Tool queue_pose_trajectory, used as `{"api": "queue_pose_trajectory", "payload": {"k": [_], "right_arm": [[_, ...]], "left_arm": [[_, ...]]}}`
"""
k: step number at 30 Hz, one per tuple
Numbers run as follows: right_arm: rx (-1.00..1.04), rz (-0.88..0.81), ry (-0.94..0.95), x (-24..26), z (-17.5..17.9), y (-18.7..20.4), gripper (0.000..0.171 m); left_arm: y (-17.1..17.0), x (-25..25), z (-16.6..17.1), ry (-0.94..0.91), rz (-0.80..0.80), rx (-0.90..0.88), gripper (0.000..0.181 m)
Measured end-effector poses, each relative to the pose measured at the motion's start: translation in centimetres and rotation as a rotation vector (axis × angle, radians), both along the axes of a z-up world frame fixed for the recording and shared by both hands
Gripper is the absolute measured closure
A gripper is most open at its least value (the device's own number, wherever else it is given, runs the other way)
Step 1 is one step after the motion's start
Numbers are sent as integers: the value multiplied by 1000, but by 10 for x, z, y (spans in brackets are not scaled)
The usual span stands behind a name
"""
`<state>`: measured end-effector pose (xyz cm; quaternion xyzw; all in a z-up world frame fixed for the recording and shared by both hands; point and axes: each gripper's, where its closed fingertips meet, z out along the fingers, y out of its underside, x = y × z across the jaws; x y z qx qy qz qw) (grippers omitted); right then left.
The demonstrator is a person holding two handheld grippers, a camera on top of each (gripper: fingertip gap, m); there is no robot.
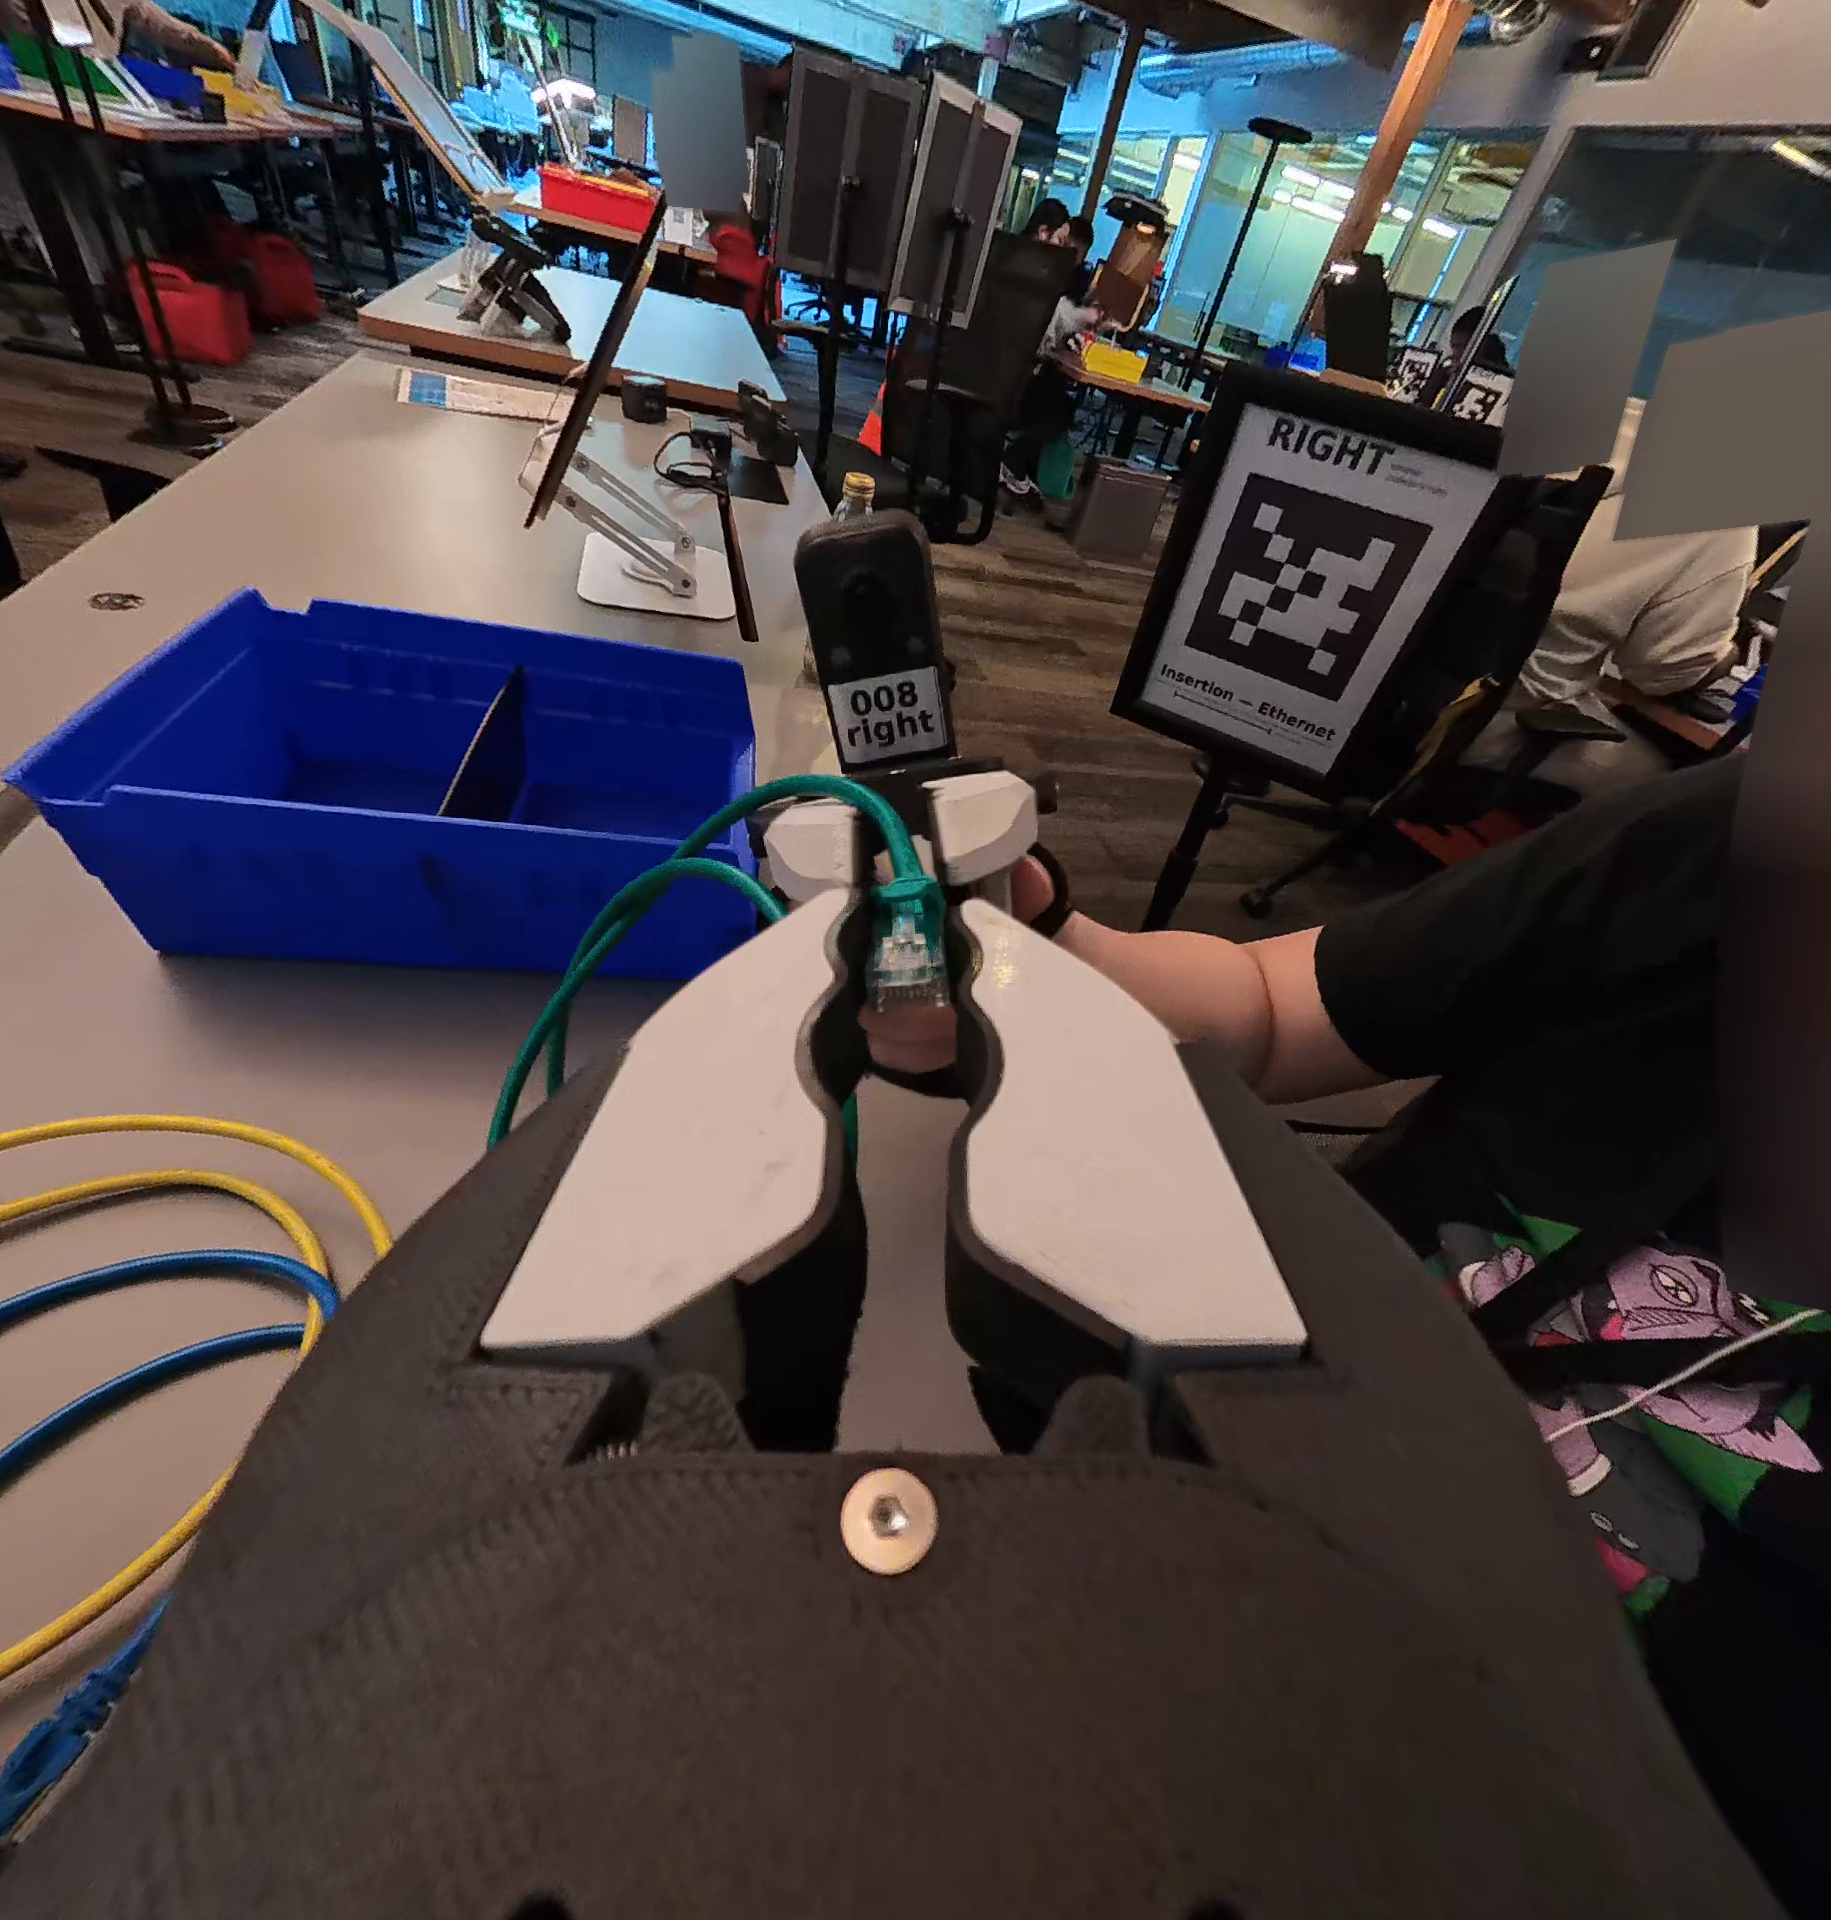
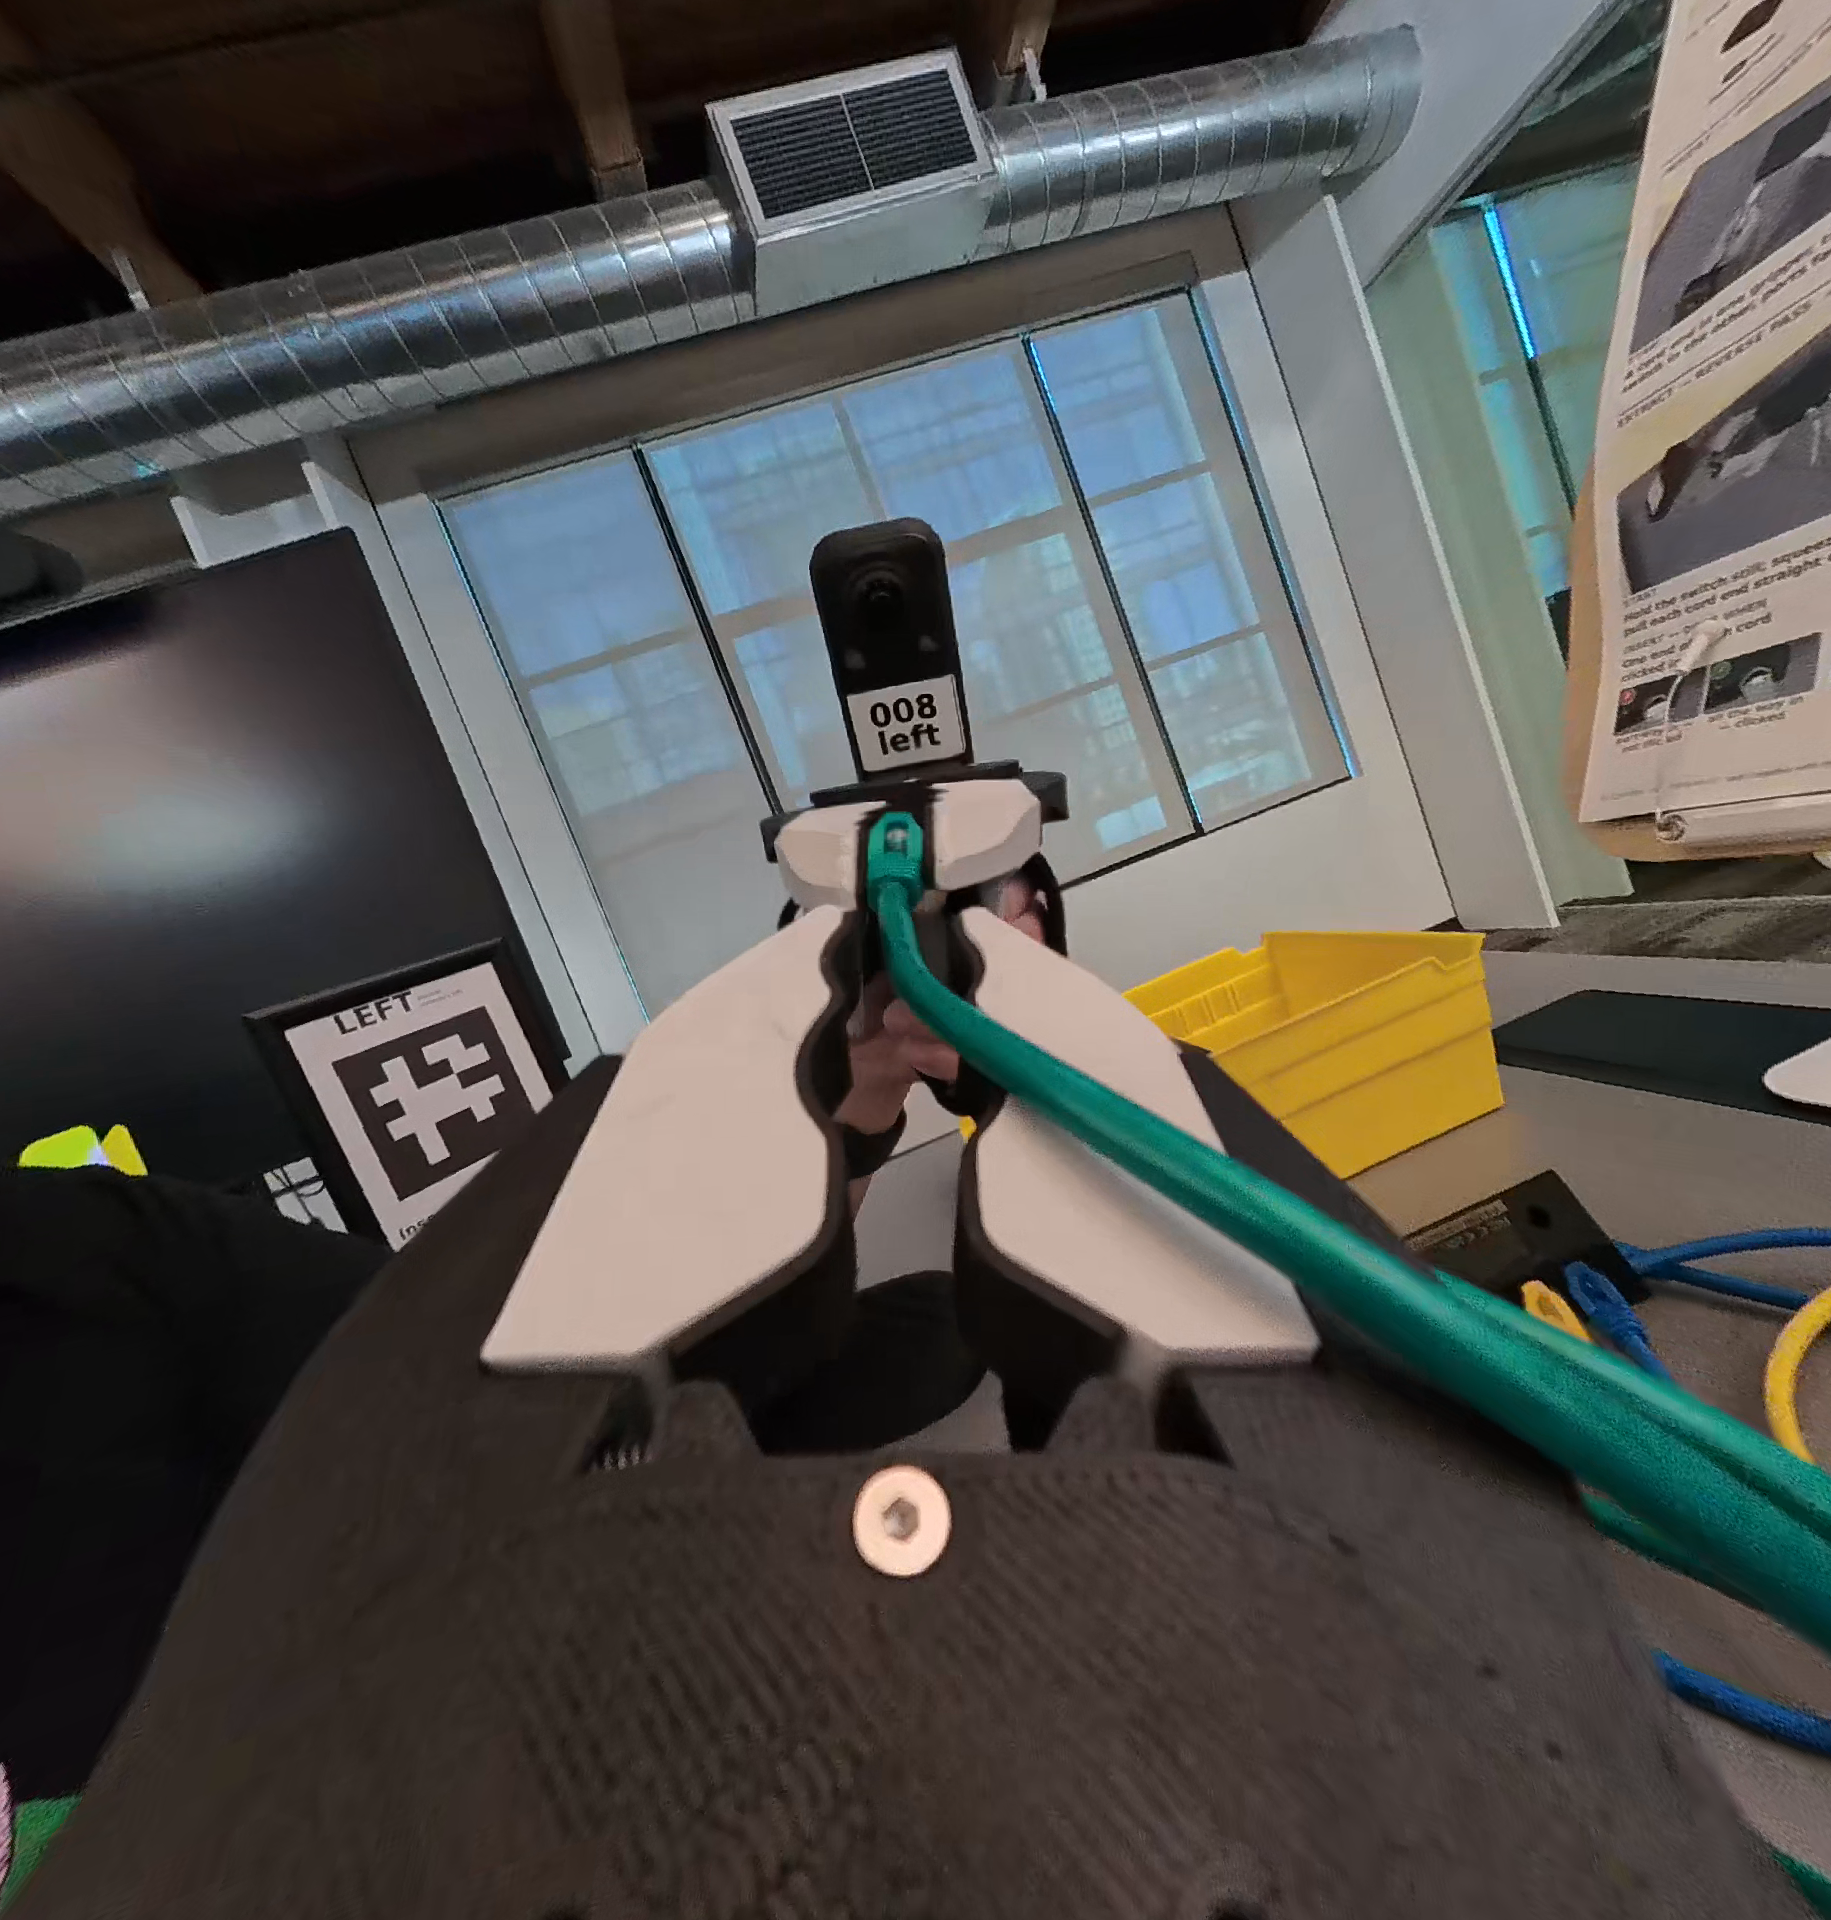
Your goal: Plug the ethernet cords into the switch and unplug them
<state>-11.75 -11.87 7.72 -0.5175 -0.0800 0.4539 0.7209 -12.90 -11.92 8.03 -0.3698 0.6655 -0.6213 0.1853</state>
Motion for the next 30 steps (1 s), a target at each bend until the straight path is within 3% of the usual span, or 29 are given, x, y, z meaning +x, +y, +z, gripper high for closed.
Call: {"api": "queue_pose_trajectory", "payload": {"k": [4,25,30], "right_arm": [[5,19,-6,-3,0,-1,163],[1,40,-88,-2,-9,-6,165],[55,-43,-139,2,-9,-5,165]], "left_arm": [[-4,2,-4,12,-8,14,169],[-7,2,-13,52,-10,66,170],[4,3,-10,41,48,60,163]]}}
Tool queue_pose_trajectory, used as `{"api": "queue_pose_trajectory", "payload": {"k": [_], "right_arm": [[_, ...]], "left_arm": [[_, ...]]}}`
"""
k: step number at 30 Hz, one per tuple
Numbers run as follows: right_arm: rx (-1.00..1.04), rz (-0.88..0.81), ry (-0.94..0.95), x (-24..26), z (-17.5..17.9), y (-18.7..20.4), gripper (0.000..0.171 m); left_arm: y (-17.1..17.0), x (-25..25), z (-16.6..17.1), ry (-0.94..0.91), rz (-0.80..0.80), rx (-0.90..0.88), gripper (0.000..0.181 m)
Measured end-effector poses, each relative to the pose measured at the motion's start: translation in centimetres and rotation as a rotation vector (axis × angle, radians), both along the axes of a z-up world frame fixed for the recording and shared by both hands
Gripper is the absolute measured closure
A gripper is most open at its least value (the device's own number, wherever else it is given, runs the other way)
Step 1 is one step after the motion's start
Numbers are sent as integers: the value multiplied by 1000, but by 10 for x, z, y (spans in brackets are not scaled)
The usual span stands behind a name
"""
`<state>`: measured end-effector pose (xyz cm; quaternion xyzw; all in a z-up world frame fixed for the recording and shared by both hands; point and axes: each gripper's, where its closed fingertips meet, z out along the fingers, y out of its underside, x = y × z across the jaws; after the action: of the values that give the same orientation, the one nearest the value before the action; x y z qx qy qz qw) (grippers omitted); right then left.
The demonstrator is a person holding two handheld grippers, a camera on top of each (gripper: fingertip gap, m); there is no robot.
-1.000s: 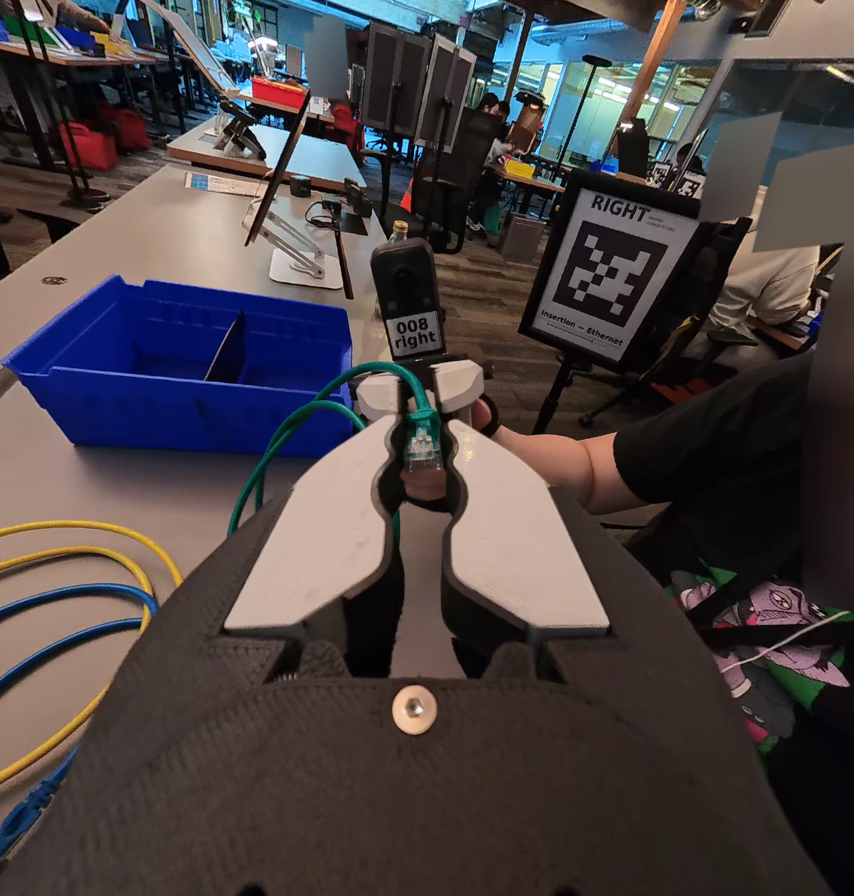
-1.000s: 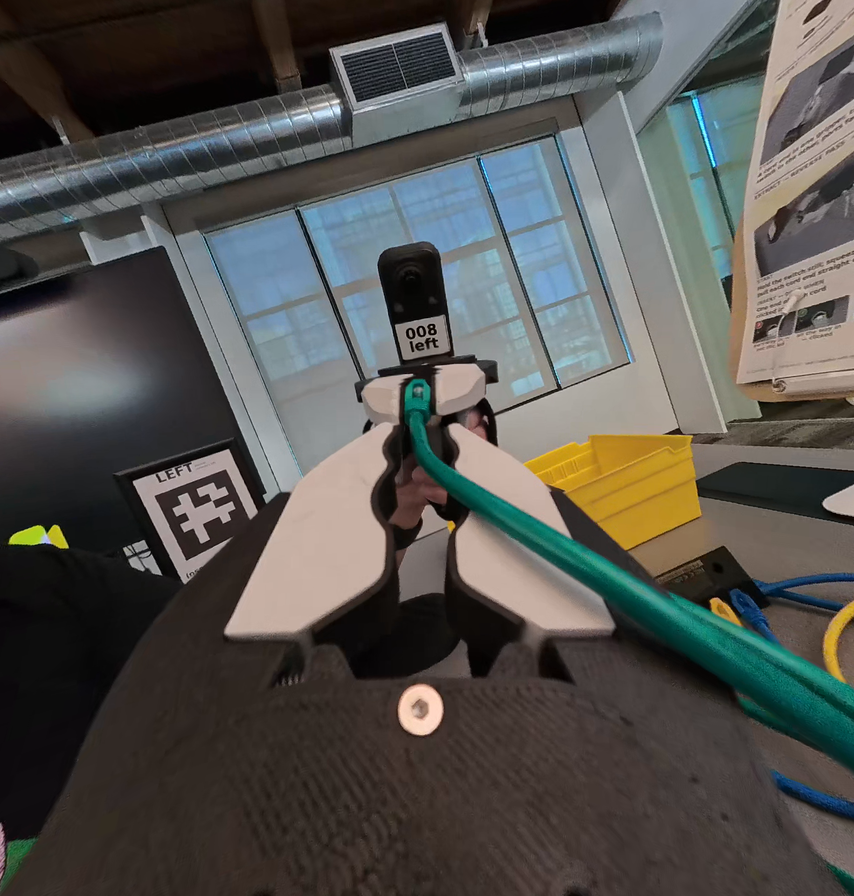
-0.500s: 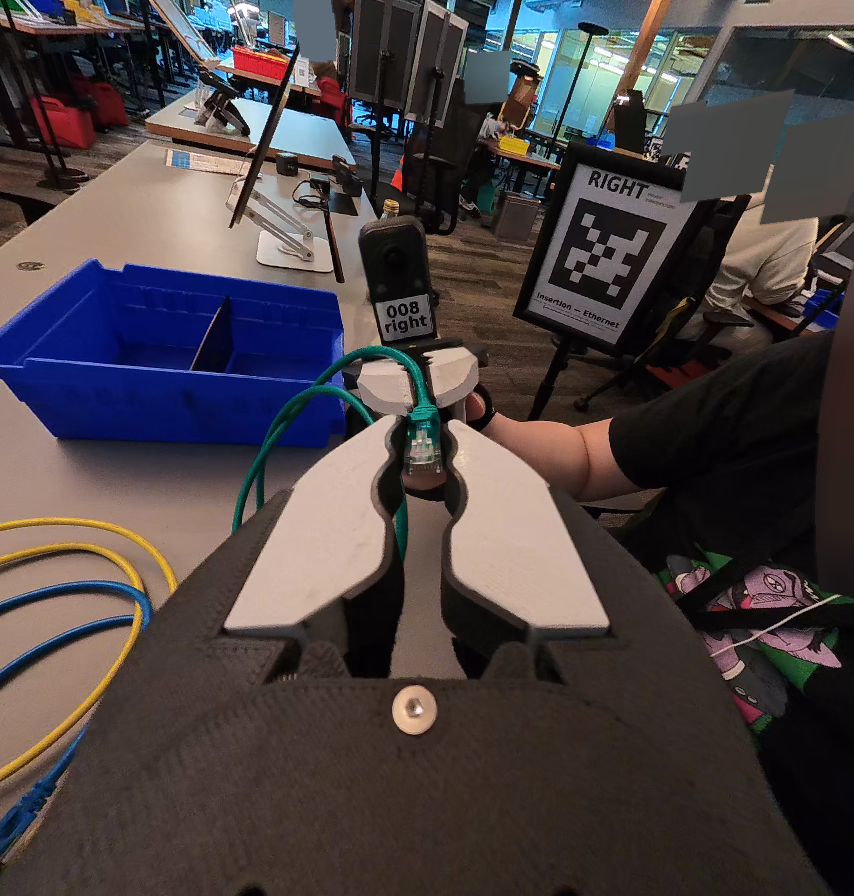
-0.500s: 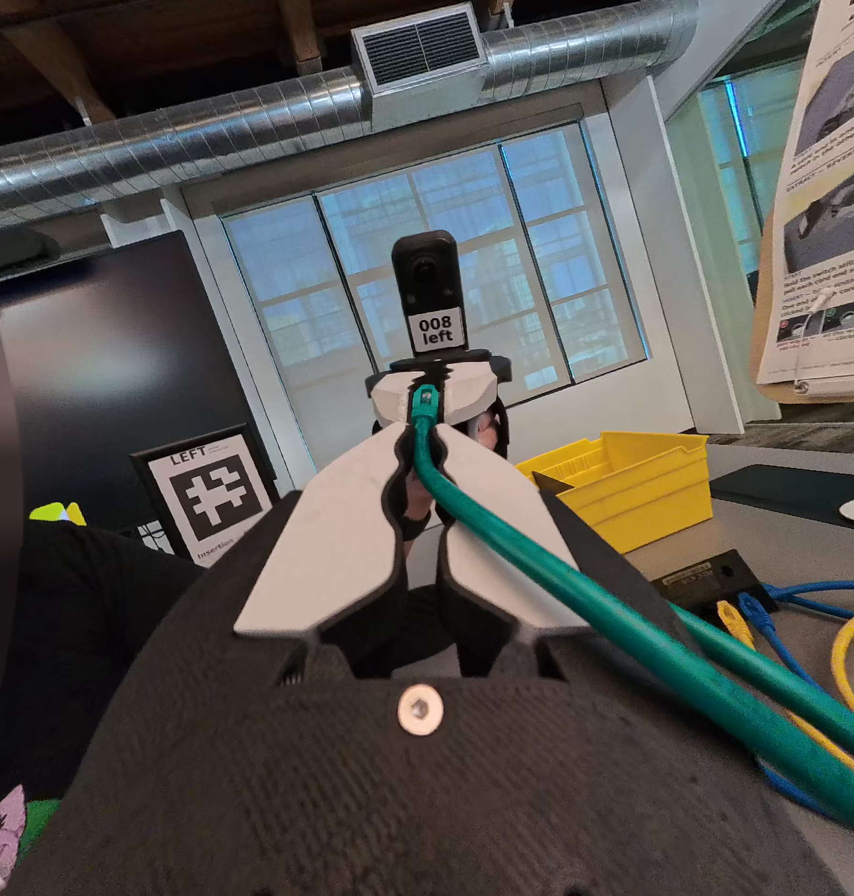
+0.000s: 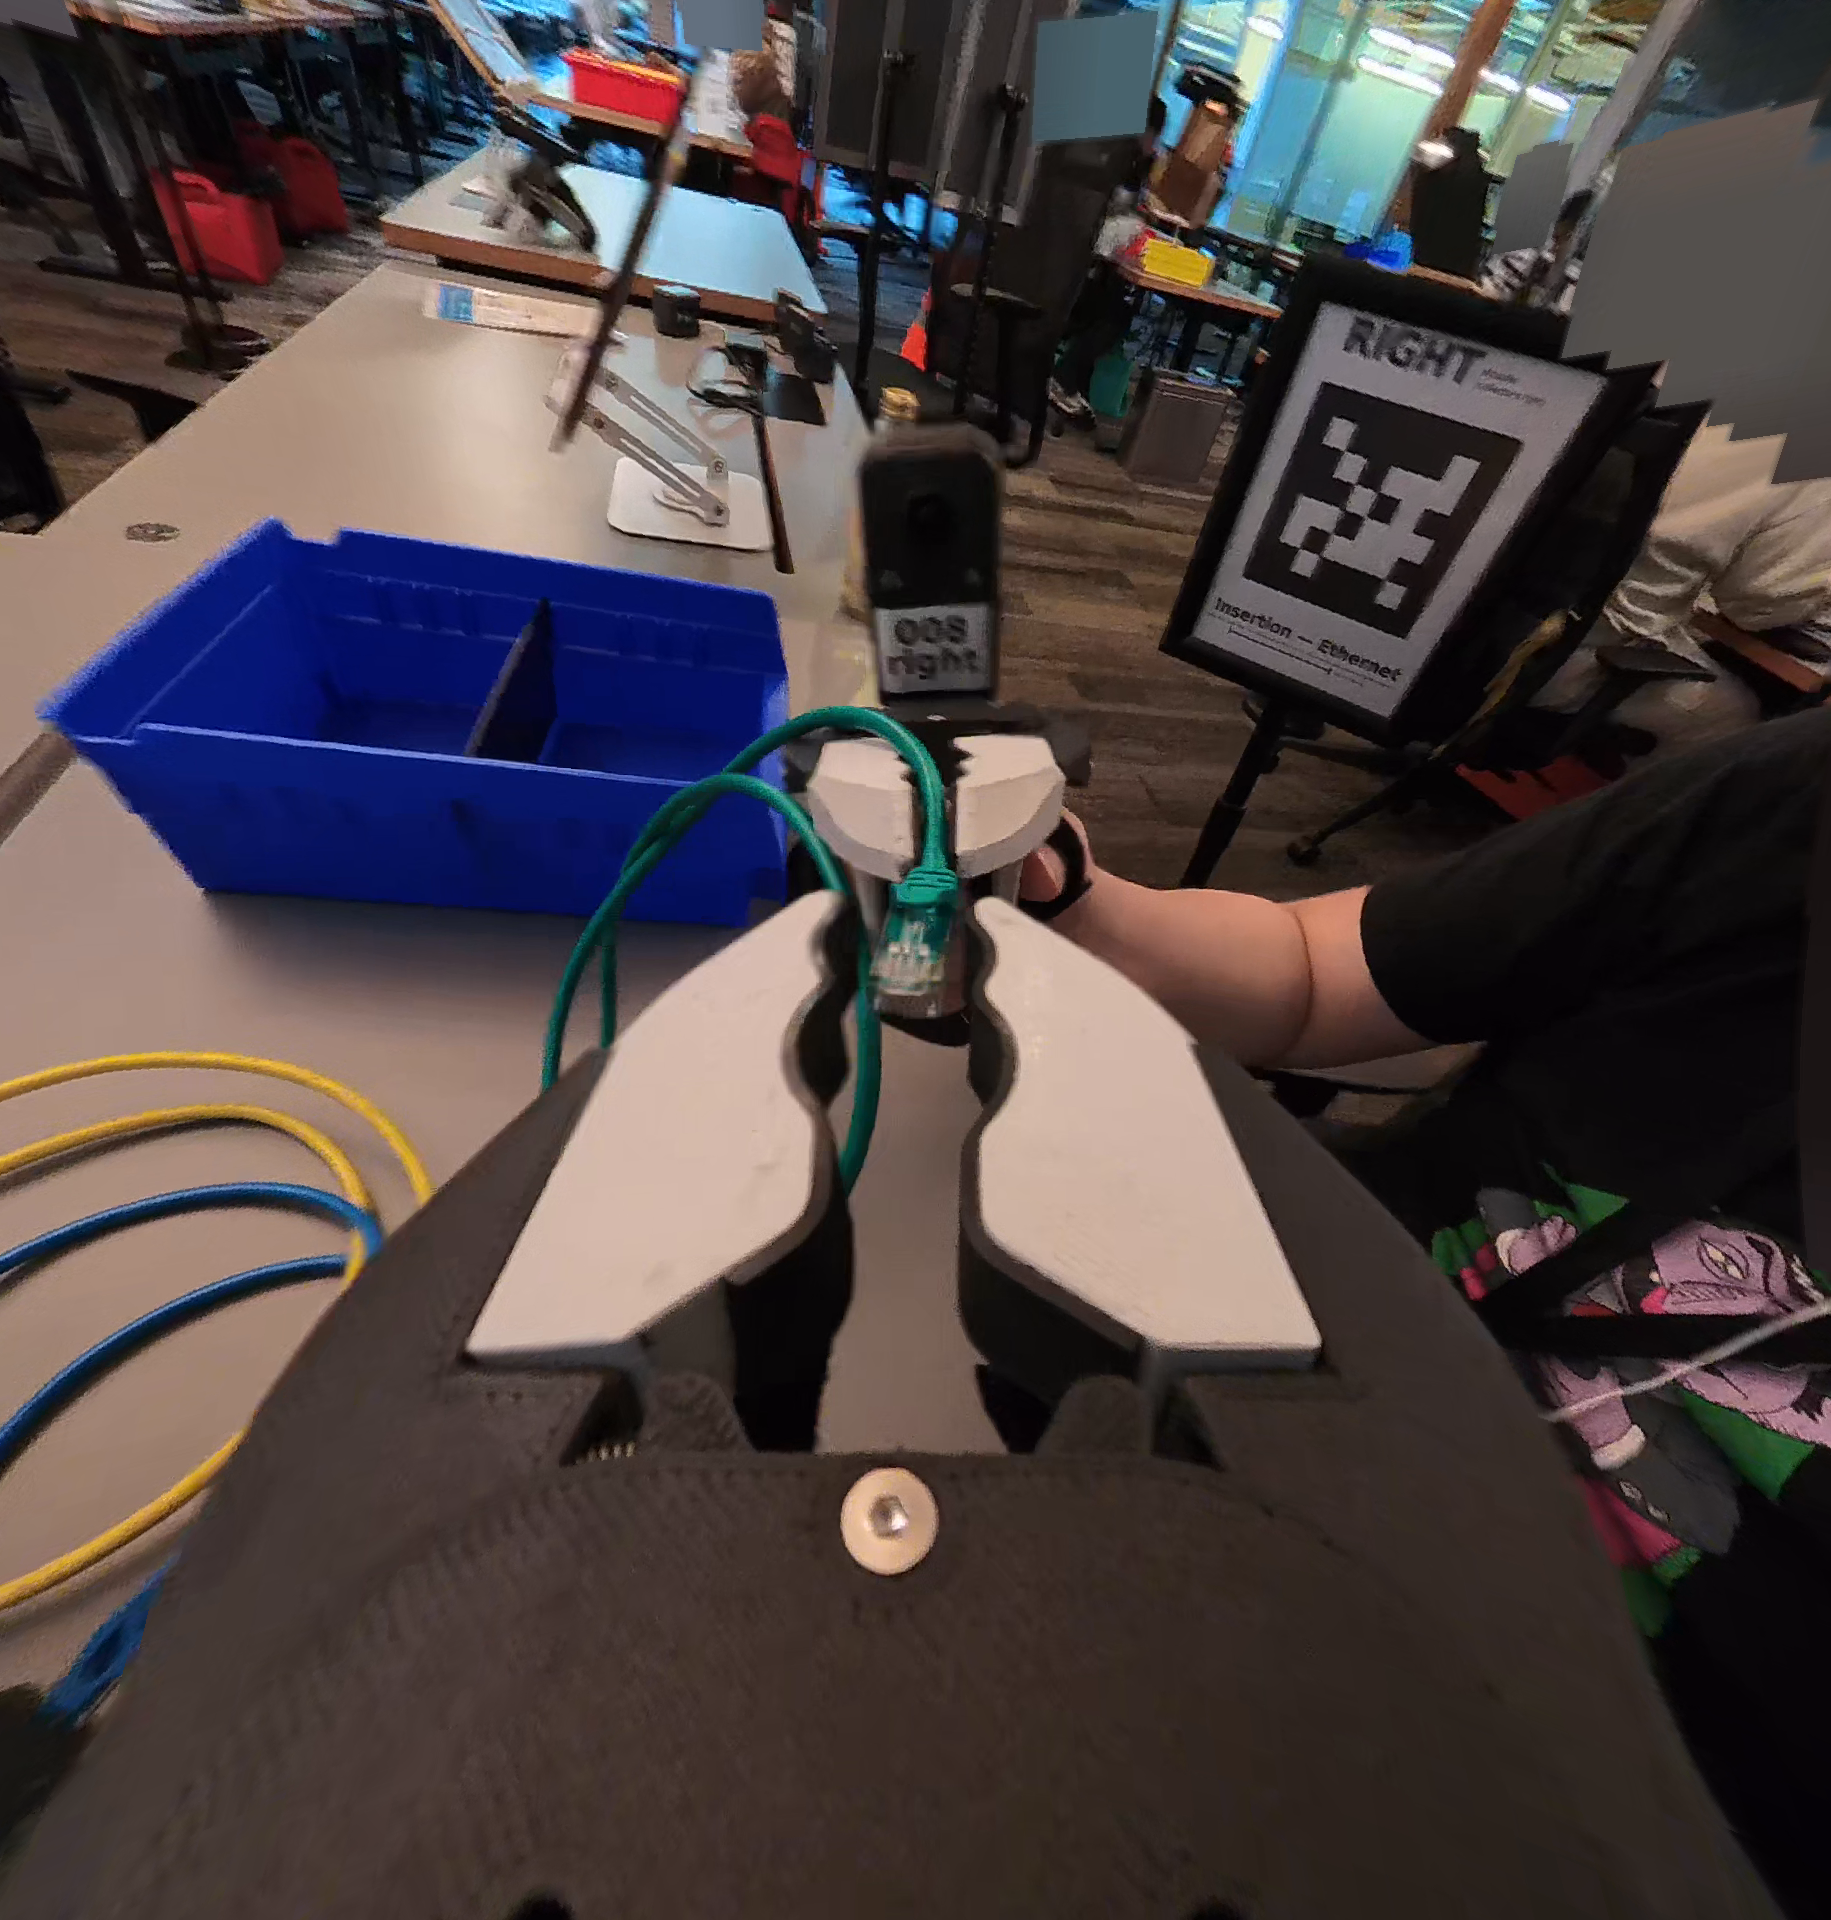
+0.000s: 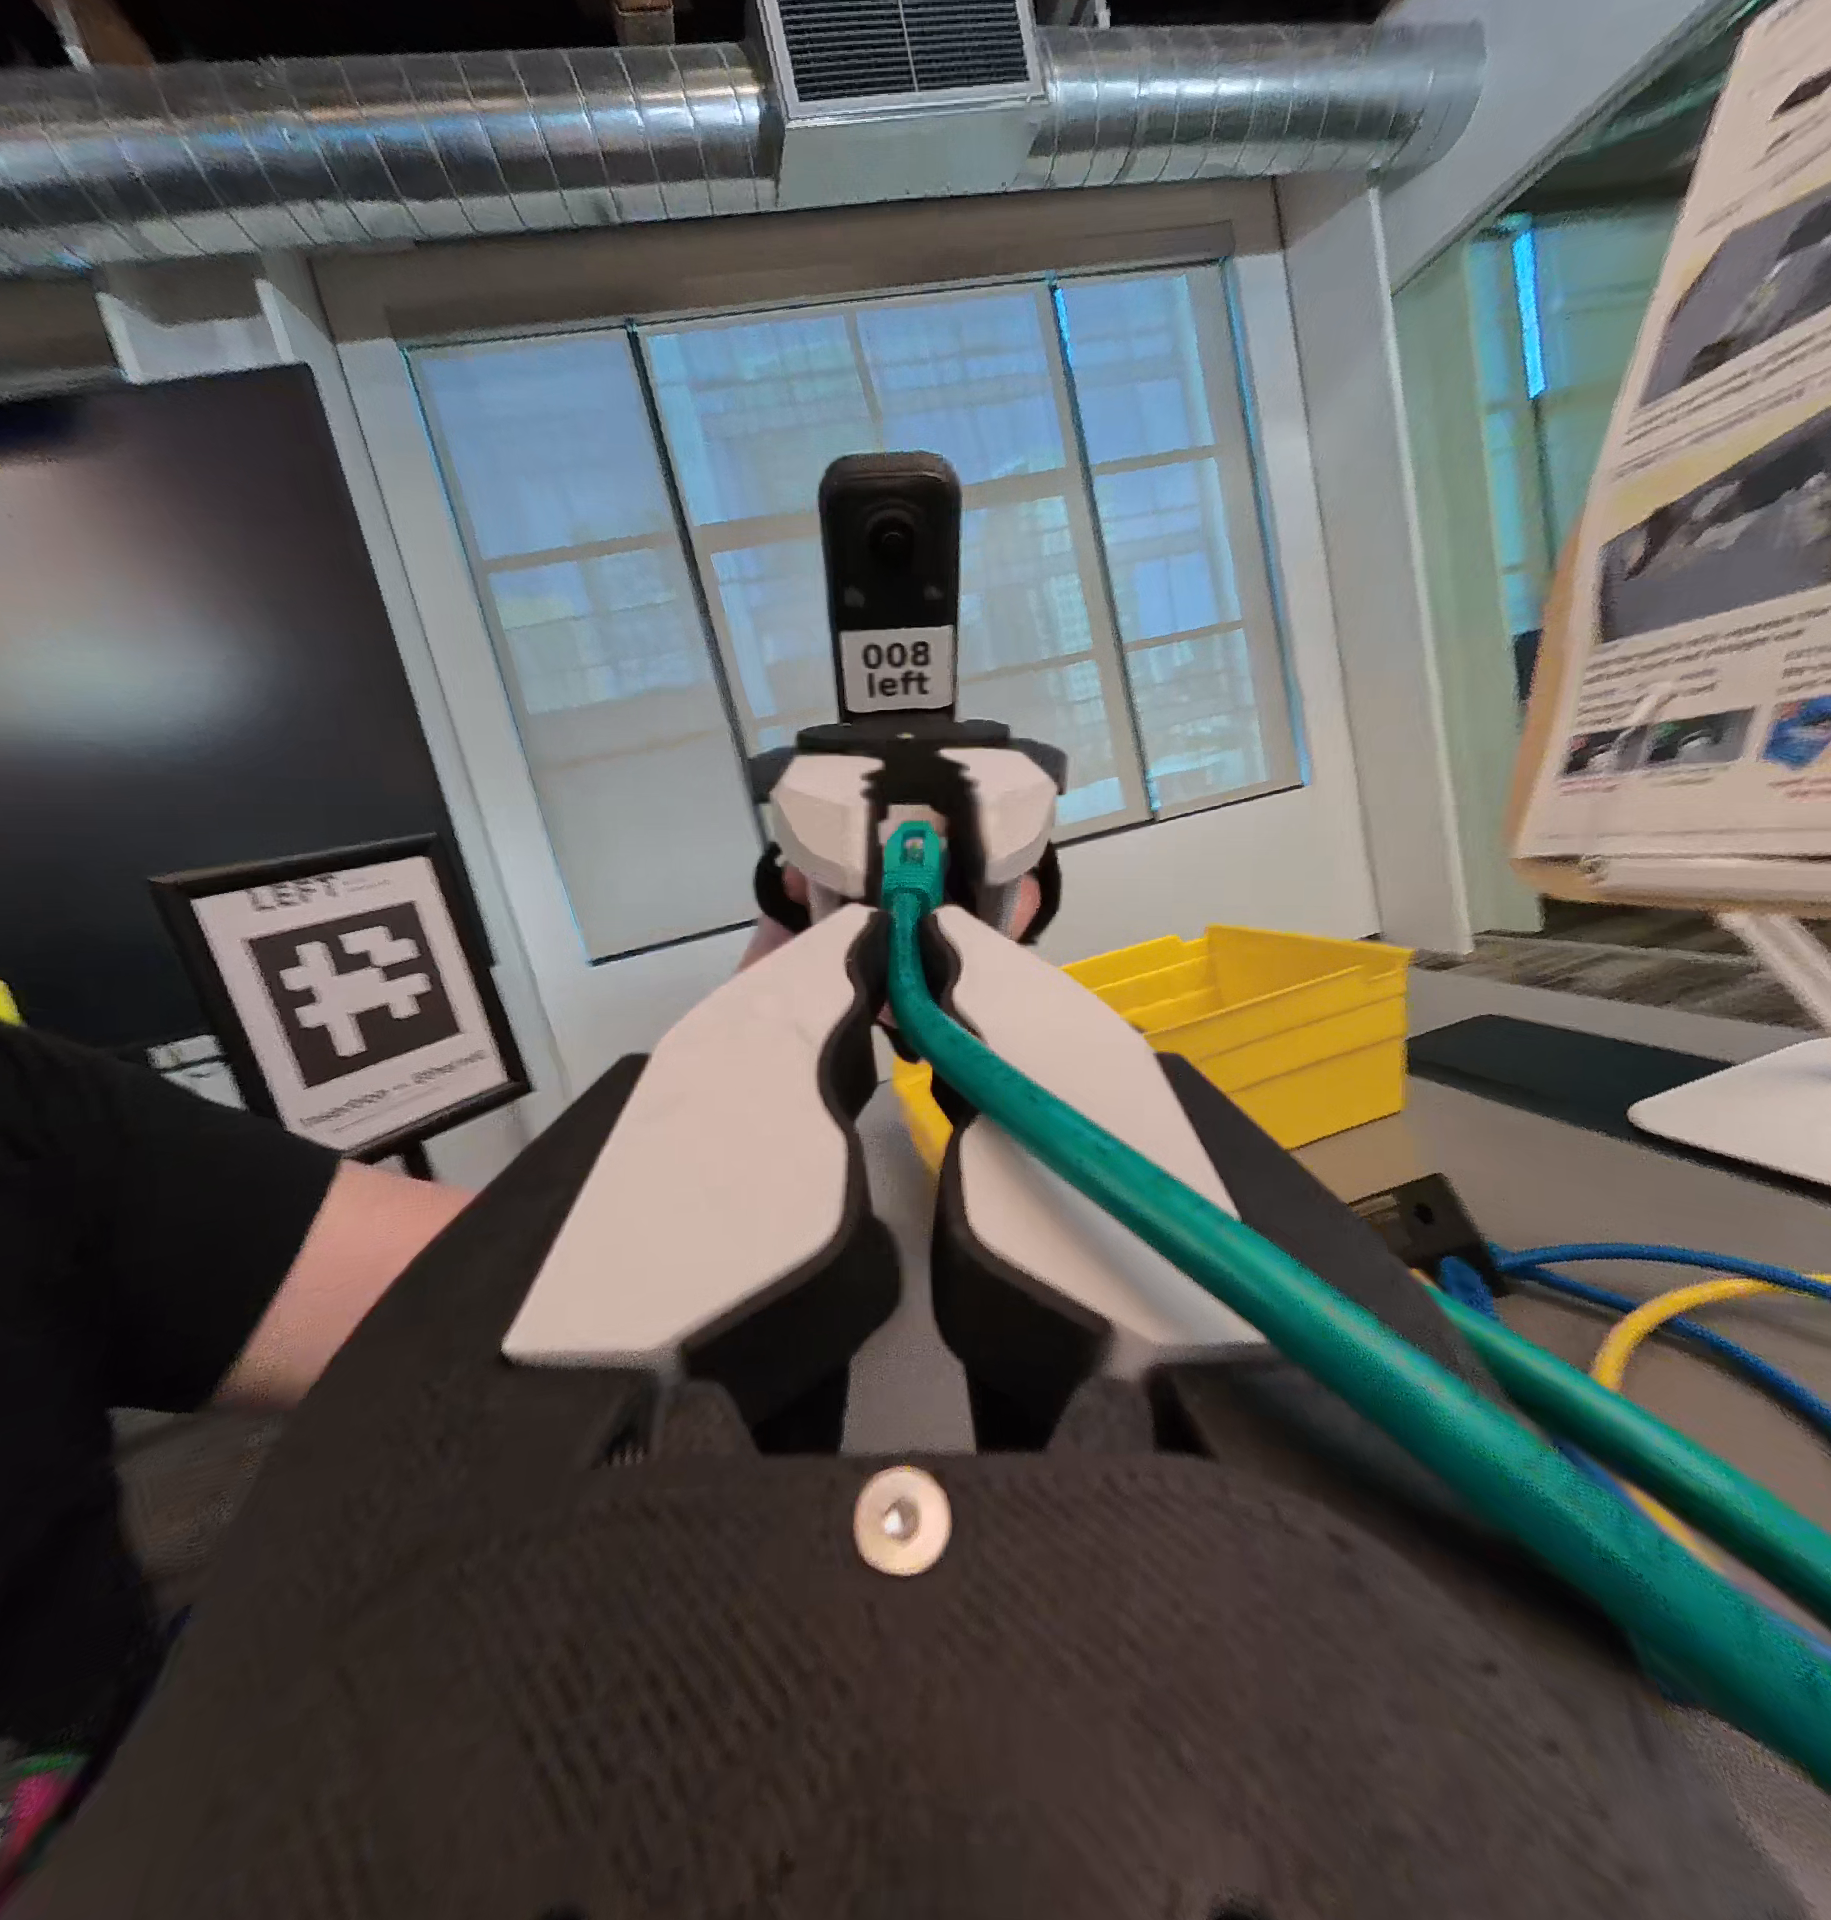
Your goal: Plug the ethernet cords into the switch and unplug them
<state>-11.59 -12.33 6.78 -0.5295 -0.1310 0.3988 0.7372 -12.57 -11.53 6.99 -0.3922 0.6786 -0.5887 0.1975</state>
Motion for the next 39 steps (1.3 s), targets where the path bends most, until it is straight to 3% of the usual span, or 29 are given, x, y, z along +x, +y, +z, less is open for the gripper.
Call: {"api": "queue_pose_trajectory", "payload": {"k": [2,4,6,8,10,12,18,20,26,33,35,39], "right_arm": [[36,-67,-21,7,-1,0,165],[68,-167,-67,17,-4,1,165],[101,-268,-115,25,-7,1,165],[138,-361,-167,34,-8,0,165],[168,-399,-152,42,-5,-4,165],[170,-388,-86,49,-2,-5,165],[167,-405,-90,50,-4,-5,165],[164,-410,-109,49,-6,-3,165],[160,-391,-114,44,-6,-3,165],[128,-381,-101,45,-10,1,165],[108,-388,-121,44,-14,5,165],[58,-392,-158,40,-26,15,165]], "left_arm": [[25,0,9,-26,123,-13,146],[69,1,14,-35,366,-15,137],[127,-4,4,21,689,0,133],[160,-14,-19,92,886,32,121],[165,-18,-50,167,953,6,108],[165,-17,-84,180,1011,7,107],[196,-25,-167,281,1275,367,86],[204,-29,-183,336,1309,409,81],[210,-31,-218,482,1275,404,94],[205,-25,-230,557,1147,247,101],[205,-20,-228,540,1102,267,121],[208,-15,-223,524,1075,296,121]]}}
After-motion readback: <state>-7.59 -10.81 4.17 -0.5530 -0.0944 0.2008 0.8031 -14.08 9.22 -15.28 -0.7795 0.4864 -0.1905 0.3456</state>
